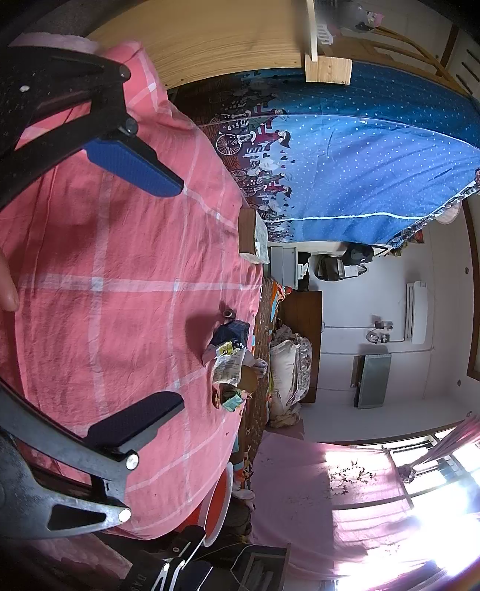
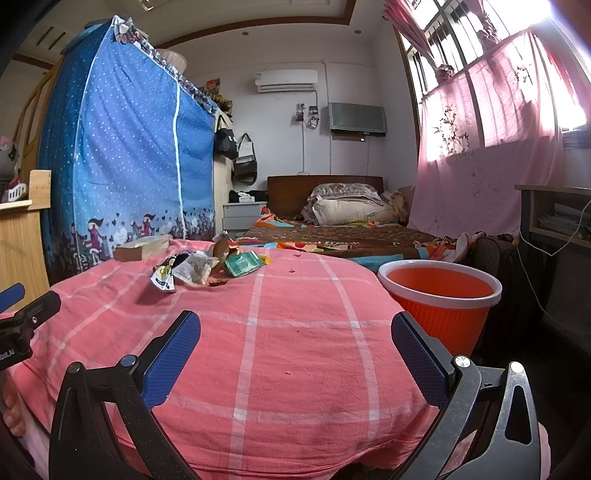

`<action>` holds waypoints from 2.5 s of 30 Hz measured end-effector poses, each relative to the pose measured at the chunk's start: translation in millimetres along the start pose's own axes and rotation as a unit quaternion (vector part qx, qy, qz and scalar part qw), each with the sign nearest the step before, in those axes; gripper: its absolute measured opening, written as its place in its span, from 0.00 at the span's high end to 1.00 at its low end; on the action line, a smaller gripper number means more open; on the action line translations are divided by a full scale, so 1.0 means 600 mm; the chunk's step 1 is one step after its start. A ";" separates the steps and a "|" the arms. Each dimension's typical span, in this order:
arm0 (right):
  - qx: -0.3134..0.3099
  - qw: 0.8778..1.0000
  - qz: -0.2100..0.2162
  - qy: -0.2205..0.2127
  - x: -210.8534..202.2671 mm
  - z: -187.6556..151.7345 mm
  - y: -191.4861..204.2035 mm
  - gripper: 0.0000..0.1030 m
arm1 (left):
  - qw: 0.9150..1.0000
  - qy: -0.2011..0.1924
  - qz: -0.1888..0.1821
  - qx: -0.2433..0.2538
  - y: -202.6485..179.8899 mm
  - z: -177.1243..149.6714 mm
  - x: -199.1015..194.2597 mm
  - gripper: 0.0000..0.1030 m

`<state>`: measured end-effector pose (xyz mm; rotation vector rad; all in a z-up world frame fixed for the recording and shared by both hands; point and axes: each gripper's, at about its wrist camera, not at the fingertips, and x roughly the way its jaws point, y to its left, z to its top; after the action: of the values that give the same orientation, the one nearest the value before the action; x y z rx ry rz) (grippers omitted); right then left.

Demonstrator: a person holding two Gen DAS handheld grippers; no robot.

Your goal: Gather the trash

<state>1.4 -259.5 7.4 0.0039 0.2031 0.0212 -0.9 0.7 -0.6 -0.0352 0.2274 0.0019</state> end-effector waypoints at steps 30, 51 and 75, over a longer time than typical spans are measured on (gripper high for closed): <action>0.002 1.000 0.001 0.000 -0.001 0.000 -0.001 0.00 | 1.000 0.005 0.003 -0.004 0.005 0.003 0.001 0.00; 0.003 1.000 0.001 0.001 -0.001 0.000 -0.002 0.00 | 1.000 0.005 0.003 -0.002 0.006 0.003 0.001 0.00; 0.006 1.000 0.006 0.000 0.003 0.001 0.000 0.00 | 1.000 0.004 0.002 0.000 0.003 0.007 0.002 0.00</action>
<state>3.2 -259.4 7.5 0.0170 0.2036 0.0310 1.1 2.7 3.4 -0.0347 0.2364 0.0061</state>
